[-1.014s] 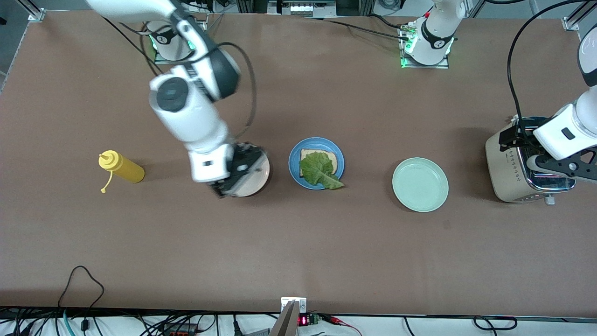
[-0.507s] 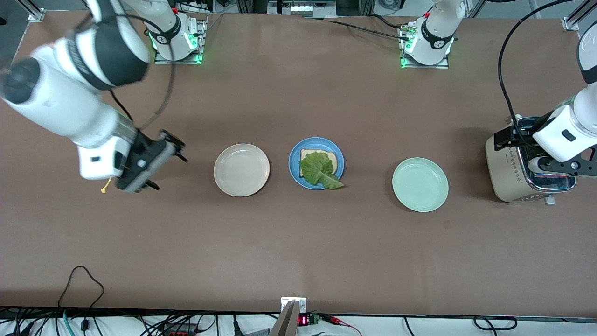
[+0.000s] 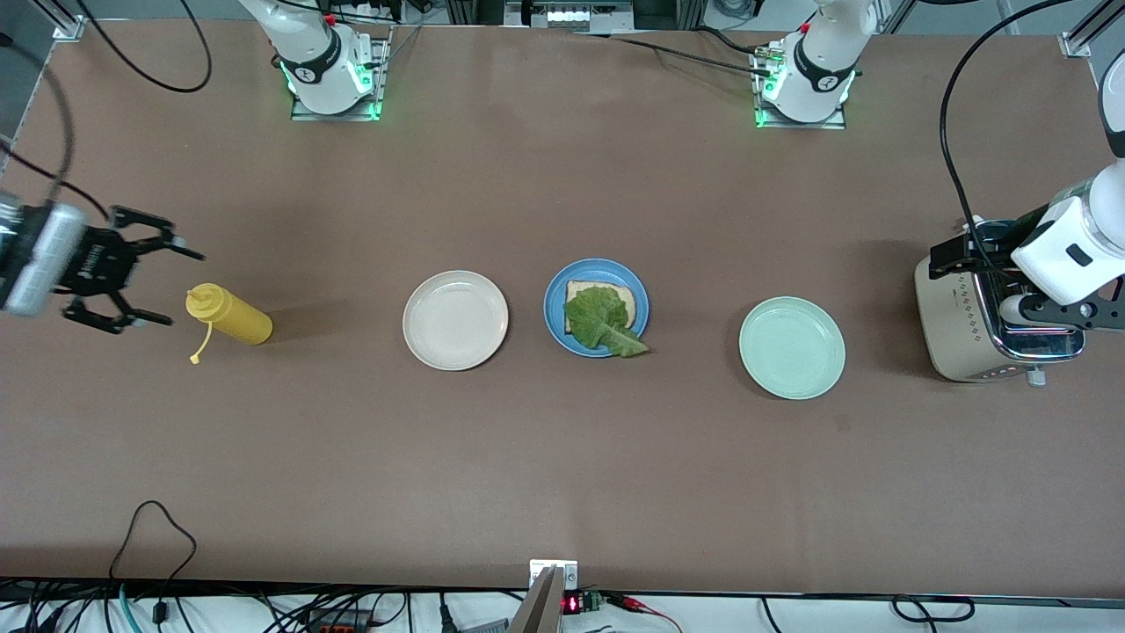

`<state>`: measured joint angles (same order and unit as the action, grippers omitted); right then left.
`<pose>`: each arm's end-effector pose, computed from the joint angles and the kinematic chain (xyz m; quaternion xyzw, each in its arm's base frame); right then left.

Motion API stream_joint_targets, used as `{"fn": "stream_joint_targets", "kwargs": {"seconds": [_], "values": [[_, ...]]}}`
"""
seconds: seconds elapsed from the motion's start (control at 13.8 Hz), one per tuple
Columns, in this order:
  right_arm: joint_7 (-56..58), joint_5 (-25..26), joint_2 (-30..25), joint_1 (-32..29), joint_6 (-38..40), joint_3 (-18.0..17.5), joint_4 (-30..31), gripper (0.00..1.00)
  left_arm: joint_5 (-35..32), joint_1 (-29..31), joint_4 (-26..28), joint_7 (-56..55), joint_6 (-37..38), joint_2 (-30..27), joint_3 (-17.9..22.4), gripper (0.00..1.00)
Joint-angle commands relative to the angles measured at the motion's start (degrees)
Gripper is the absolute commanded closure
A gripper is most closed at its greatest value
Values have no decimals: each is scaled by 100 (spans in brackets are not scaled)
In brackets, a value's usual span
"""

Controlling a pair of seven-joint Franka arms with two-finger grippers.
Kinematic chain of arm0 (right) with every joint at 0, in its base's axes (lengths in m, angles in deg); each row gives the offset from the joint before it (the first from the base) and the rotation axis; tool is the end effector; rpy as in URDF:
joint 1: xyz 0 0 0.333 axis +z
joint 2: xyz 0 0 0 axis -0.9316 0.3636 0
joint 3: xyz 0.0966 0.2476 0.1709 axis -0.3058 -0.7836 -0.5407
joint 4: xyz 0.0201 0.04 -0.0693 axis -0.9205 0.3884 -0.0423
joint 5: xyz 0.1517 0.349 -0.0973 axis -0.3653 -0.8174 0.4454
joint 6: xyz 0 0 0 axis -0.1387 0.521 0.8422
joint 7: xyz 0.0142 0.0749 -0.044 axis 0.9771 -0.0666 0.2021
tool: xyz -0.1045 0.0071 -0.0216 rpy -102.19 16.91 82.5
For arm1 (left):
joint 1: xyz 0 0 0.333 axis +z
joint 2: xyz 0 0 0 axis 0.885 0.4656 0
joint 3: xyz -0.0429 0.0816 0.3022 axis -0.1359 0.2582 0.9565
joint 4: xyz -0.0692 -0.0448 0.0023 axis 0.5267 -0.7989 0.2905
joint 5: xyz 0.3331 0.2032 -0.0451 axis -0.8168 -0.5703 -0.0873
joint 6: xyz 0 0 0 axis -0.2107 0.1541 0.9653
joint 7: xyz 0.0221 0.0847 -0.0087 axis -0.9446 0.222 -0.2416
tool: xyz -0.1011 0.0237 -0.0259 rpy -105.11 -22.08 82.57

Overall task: Make sandwich in blue plate with both arms
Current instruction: 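Move the open right gripper back to the yellow mustard bottle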

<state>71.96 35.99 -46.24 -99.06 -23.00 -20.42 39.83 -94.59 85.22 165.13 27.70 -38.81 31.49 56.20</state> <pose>0.5991 -0.0937 0.4778 -0.8041 -0.4869 -0.2025 0.2744 0.6141 -0.0094 0.5522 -0.9970 0.0376 0.0674 0.0069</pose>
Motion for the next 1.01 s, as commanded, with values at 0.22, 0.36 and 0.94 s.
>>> {"fn": "stream_joint_targets", "kwargs": {"seconds": [0.22,0.36,0.94], "values": [[2296,-968,1145,-1250,817,-135,7,0,92,33,-132,-39,162,24,-26,0],[3009,-1091,1655,-1479,1054,-135,-11,0,92,33,-132,-39,171,24,-26,0],[5129,-1443,3114,-1902,1266,-126,-72,0,92,33,-150,-39,171,24,-44,0]]}}
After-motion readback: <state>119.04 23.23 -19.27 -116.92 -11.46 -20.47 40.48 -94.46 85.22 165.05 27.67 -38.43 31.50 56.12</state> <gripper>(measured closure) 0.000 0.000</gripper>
